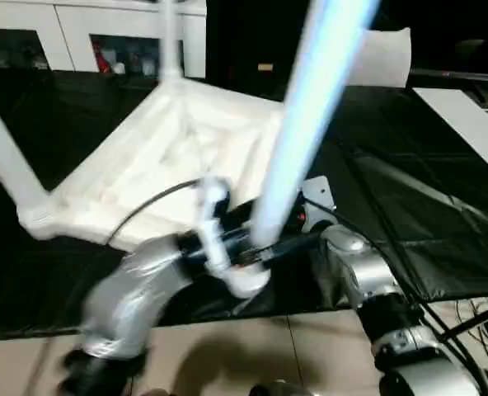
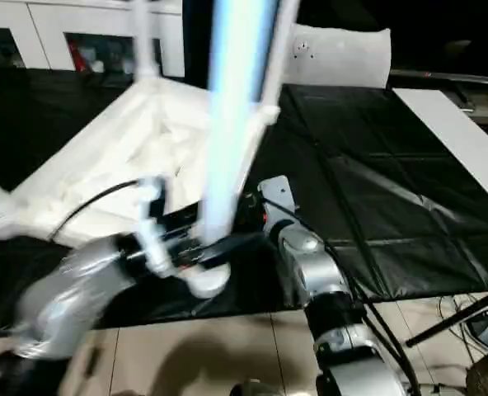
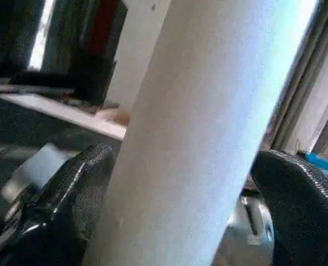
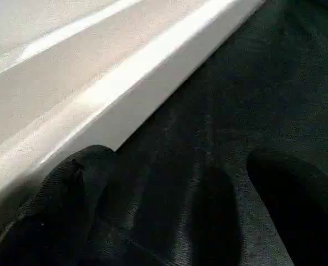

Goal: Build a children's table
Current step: Rotate table base

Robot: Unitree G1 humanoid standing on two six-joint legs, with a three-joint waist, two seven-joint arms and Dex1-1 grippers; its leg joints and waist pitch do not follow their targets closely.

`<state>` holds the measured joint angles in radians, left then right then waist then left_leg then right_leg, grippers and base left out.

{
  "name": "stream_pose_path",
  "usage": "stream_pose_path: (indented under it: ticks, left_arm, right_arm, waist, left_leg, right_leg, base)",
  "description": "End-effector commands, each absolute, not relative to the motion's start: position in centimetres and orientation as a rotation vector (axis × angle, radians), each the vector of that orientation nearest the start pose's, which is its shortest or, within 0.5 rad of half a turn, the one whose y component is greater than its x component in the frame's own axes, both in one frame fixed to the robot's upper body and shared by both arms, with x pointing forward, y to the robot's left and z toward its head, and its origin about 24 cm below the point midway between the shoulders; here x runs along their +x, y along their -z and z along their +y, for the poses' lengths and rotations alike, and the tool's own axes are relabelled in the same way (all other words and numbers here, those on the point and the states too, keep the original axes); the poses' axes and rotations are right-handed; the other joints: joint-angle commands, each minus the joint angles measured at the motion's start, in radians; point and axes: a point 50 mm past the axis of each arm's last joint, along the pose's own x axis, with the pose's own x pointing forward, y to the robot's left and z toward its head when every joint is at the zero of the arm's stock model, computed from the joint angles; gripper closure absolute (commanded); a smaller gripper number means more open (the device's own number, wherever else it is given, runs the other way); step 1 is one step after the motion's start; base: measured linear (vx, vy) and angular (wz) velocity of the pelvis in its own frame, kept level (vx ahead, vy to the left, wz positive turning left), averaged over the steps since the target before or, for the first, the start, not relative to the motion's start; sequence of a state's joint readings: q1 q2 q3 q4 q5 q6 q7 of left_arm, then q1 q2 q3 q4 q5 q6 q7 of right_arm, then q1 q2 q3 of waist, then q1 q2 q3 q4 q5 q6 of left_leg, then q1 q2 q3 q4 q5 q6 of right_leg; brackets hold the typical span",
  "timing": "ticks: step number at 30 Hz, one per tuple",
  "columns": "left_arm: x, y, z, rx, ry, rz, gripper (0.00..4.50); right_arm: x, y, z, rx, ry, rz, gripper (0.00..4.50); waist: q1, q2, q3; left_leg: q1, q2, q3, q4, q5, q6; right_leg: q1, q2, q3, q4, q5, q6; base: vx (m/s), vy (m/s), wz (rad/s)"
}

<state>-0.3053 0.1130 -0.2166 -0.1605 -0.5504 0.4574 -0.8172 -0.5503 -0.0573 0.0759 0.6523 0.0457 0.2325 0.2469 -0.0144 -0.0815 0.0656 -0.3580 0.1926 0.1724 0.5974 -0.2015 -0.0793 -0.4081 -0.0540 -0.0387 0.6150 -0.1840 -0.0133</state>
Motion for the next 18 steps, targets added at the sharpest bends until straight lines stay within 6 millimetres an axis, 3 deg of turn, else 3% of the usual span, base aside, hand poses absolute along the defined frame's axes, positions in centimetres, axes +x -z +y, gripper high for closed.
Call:
stream_pose_path:
  ticks: [1,6,8,10,15,16,17,18]
  left_arm:
    - [25.6,-12.8,2.8,-0.333,1.371,-0.064,0.05]
    - [26.9,-13.2,1.9,-0.323,1.337,-0.103,0.05]
    - [27.4,-13.3,1.8,-0.316,1.318,-0.116,0.05]
    - [28.3,-13.6,2.6,-0.327,1.288,-0.133,0.05]
    - [28.5,-13.0,3.8,-0.273,1.291,-0.105,0.05]
    - [28.6,-12.5,4.6,-0.228,1.295,-0.076,0.05]
    - [28.6,-12.2,5.1,-0.198,1.292,-0.059,0.05]
    - [28.7,-11.8,5.6,-0.171,1.289,-0.036,0.05]
  right_arm:
    - [33.9,-3.3,-7.7,-0.036,-0.492,0.333,0.0]
    - [34.1,-3.1,-8.4,-0.038,-0.459,0.333,0.0]
    - [34.2,-3.0,-8.7,-0.04,-0.441,0.329,0.0]
    - [34.3,-3.0,-10.3,-0.029,-0.364,0.309,0.0]
    - [34.0,-3.4,-11.9,-0.05,-0.356,0.256,0.0]
    - [33.5,-3.7,-12.6,-0.036,-0.389,0.239,0.0]
    - [33.2,-3.9,-13.1,-0.038,-0.391,0.227,0.0]
    - [33.0,-4.2,-13.6,-0.046,-0.388,0.216,0.0]
  waist:
    - [0.012,0.014,-0.054]
    - [0.01,0.021,-0.057]
    - [0.011,0.017,-0.055]
    - [0.014,0.028,-0.059]
    - [0.02,0.031,-0.058]
    - [0.025,0.042,-0.062]
    - [0.027,0.039,-0.06]
    - [0.033,0.057,-0.062]
  left_leg:
    - [-0.003,0.027,-0.003,-0.069,-0.149,-0.008]
    - [-0.001,0.029,-0.003,-0.067,-0.138,0.007]
    - [-0.001,0.028,-0.002,-0.067,-0.142,0.016]
    - [0.003,0.028,-0.001,-0.066,-0.139,0.014]
    - [0.001,0.028,-0.001,-0.065,-0.139,0.02]
    - [0.004,0.028,-0.002,-0.064,-0.129,0.023]
    - [0.005,0.03,-0.001,-0.065,-0.12,0.03]
    - [0.007,0.03,-0.004,-0.066,-0.116,0.029]
  right_leg:
    - [0.056,-0.065,0.046,-0.064,-0.14,-0.171]
    - [0.058,-0.064,0.044,-0.063,-0.088,-0.201]
    - [0.059,-0.064,0.044,-0.064,-0.09,-0.209]
    - [0.059,-0.065,0.044,-0.064,-0.082,-0.219]
    - [0.062,-0.065,0.044,-0.063,-0.087,-0.22]
    - [0.064,-0.063,0.044,-0.06,-0.072,-0.219]
    - [0.063,-0.061,0.044,-0.058,-0.048,-0.218]
    - [0.065,-0.061,0.043,-0.056,-0.037,-0.218]
  base:
    - [0.0,0.0,0.0]
    - [0.0,0.0,0.0]
    - [0.0,0.0,0.0]
    - [0.0,0.0,0.0]
    - [0.0,0.0,0.0]
    - [0.0,0.0,0.0]
    - [0.0,0.0,0.0]
    - [0.0,0.0,0.0]
